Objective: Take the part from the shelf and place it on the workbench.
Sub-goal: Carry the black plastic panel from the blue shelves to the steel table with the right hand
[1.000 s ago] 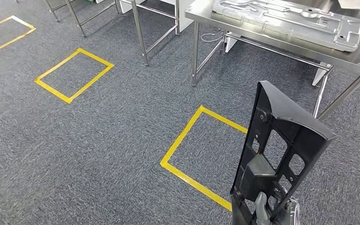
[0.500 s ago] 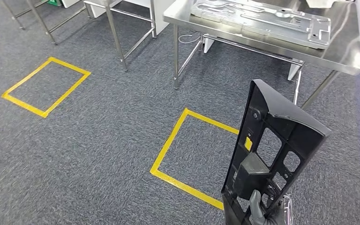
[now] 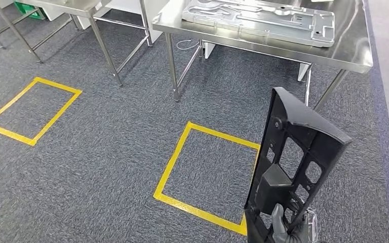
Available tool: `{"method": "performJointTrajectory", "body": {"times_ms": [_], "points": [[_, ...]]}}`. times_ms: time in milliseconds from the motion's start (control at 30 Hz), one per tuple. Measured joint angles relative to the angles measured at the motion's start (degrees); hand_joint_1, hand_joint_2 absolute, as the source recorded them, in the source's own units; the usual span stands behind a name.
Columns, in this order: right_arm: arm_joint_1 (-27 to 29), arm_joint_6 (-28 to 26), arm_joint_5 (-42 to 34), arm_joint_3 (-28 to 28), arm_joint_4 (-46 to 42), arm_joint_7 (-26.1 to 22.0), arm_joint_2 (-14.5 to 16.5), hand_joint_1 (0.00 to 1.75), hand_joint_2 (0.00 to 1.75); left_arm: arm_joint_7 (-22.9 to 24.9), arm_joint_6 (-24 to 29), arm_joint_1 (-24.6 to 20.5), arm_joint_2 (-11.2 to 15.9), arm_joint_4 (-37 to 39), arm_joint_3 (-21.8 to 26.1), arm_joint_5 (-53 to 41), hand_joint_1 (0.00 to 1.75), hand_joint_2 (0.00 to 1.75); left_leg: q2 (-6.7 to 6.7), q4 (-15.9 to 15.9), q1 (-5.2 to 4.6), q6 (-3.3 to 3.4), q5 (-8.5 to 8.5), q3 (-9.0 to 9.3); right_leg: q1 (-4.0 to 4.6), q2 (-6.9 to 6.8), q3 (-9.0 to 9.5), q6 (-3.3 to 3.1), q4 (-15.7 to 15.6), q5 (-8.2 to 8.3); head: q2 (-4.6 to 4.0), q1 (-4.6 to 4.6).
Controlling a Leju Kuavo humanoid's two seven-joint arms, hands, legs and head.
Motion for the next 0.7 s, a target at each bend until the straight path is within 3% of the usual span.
{"method": "performJointTrajectory", "body": {"times_ms": [33,100,167,267,333,367,467,500,533,600,633,700], "points": [[0.0,-0.2,0.5,0.0,0.0,0.2,0.0,1.75,1.75,0.0,0.0,0.1,0.0,0.0,0.0,0.0,0.0,0.0,0.0,-1.4,-0.01,0.13,1.44,-0.27,0.03,0.28,0.64,0.06,0.0,-0.43,0.0,0.0],[-0.2,-0.6,1.7,0.0,0.0,0.7,0.0,1.75,1.75,0.1,0.0,0.2,0.1,0.0,0.0,-0.1,0.0,0.0,-0.05,-8.6,-0.18,0.82,7.16,1.12,0.07,0.64,2.02,0.29,0.0,-1.39,0.0,0.01],[-0.5,-0.9,2.8,0.0,0.0,1.2,0.0,1.75,1.75,0.2,0.0,0.2,0.2,0.0,0.0,-0.2,0.0,0.0,-0.13,-14.0,-0.57,1.61,10.41,2.25,0.14,0.86,2.71,0.76,-0.1,-2.11,0.0,-0.02],[-1.1,-1.1,4.2,0.0,-0.1,2.3,0.0,1.75,1.75,0.3,-0.2,0.2,0.3,0.0,0.0,-0.4,0.0,0.0,-0.22,-15.6,-0.7,2.5,10.67,2.84,0.17,0.97,2.93,1.8,0.3,-2.3,0.0,-0.09],[-1.8,-1.1,4.9,0.0,-0.2,2.9,-0.1,1.75,1.75,0.4,-0.5,0.2,0.3,0.0,0.0,-0.5,0.0,0.0,-0.23,-16.3,-0.41,3.09,10.64,3.95,0.11,0.71,2.23,2.38,2.3,-2.79,0.0,-0.06],[-2.2,-1.1,5.1,0.0,-0.2,3.1,-0.2,1.75,1.75,0.3,-0.7,0.1,0.3,0.0,0.0,-0.5,0.0,0.0,-0.23,-16.6,-0.28,3.31,10.56,4.54,0.01,0.57,0.84,2.67,4.8,-3.6,0.0,-0.07],[-2.9,-1.0,5.4,0.0,0.1,3.6,-0.3,1.75,1.75,0.3,-1.0,0.0,0.4,0.0,0.0,-0.5,0.0,0.0,-0.24,-16.7,-0.27,3.56,9.69,5.47,-0.38,0.33,-5.72,3.41,14.1,-7.03,0.0,-0.05],[-3.0,-1.0,5.5,0.0,0.4,3.7,-0.3,1.75,1.75,0.4,-1.0,0.0,0.4,0.0,0.0,-0.5,0.0,0.0,-0.28,-16.7,-0.24,3.47,9.29,5.92,-0.5,0.27,-7.09,3.54,15.1,-7.04,0.0,-0.04],[-3.1,-1.0,5.6,0.0,0.6,3.9,-0.3,1.75,1.75,0.4,-1.0,0.0,0.3,0.0,0.0,-0.5,0.0,0.0,-0.31,-16.7,-0.2,3.33,8.83,6.49,-0.61,0.19,-7.47,3.6,14.1,-5.85,0.0,-0.04],[-3.4,-1.0,5.8,0.0,1.0,4.1,-0.3,1.75,1.75,0.6,-1.0,0.1,0.3,0.0,0.0,-0.5,0.0,0.0,-0.34,-16.7,-0.06,2.89,7.8,7.8,-0.79,-0.07,-5.71,3.65,7.4,-0.74,0.0,-0.04],[-3.6,-1.0,5.9,0.0,1.3,4.1,-0.3,1.75,1.75,0.7,-1.0,0.0,0.3,0.0,0.0,-0.5,0.0,0.0,-0.34,-16.7,-0.04,2.59,7.31,8.39,-0.71,-0.25,-4.81,3.56,4.2,0.85,0.0,-0.04],[-4.0,-0.9,6.4,0.1,1.7,4.4,-0.3,1.75,1.75,1.0,-0.8,-0.2,0.3,0.0,0.0,-0.4,0.0,0.0,-0.28,-16.7,-0.1,1.84,6.61,9.06,-0.37,-0.52,-4.03,2.88,1.2,2.03,0.0,-0.03]]}}
